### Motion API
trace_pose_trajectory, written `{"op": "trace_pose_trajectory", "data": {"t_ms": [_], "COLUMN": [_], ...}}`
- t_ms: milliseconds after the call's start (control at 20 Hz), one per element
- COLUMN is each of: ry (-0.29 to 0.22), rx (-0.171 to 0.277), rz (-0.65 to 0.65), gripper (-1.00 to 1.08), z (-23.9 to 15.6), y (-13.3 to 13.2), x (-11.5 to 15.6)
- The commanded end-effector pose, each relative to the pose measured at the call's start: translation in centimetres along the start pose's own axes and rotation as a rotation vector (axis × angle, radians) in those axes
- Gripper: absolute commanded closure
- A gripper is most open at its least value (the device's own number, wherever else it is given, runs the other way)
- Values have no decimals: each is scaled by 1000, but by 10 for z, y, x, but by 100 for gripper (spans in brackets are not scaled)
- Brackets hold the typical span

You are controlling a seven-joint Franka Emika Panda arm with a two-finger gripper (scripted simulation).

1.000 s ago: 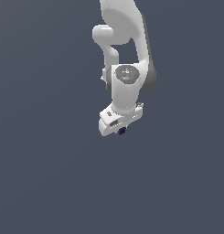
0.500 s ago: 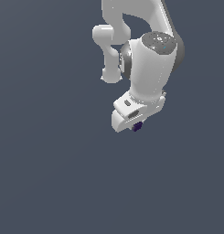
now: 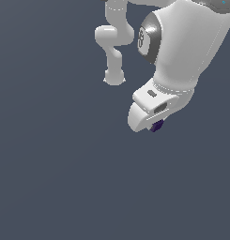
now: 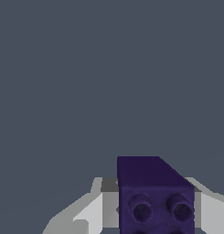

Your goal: Pick up the object and move it to a goal position.

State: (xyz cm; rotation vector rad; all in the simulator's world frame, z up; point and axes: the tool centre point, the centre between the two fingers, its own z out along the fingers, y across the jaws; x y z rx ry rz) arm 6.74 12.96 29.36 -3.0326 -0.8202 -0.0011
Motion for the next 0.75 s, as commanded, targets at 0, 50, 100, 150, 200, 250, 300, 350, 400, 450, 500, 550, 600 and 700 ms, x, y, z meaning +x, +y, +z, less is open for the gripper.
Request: {"op": "trace_pose_trajectory", "data": {"t_ms": [0, 50, 100, 150, 200, 250, 300, 350, 400, 450, 500, 550, 600, 700], "ry": [-1, -1, -1, -1, -1, -1, -1, -1, -1, -1, -1, -1, -1, -1], "rx": [0, 0, 0, 0, 0, 0, 0, 0, 0, 0, 0, 0, 0, 0], "rz": [1, 1, 1, 1, 1, 1, 1, 1, 1, 1, 1, 1, 1, 1], "gripper": [108, 108, 108, 108, 108, 108, 108, 108, 108, 108, 108, 108, 108, 108], "z": [-11, -14, -17, -20, -22, -24, -26, -28, -29, -30, -31, -32, -33, -33], "y": [-3, -3, -4, -5, -5, -6, -6, -6, -7, -7, -7, -7, -7, -7], "x": [7, 10, 12, 14, 16, 17, 19, 20, 21, 22, 22, 23, 23, 24]}}
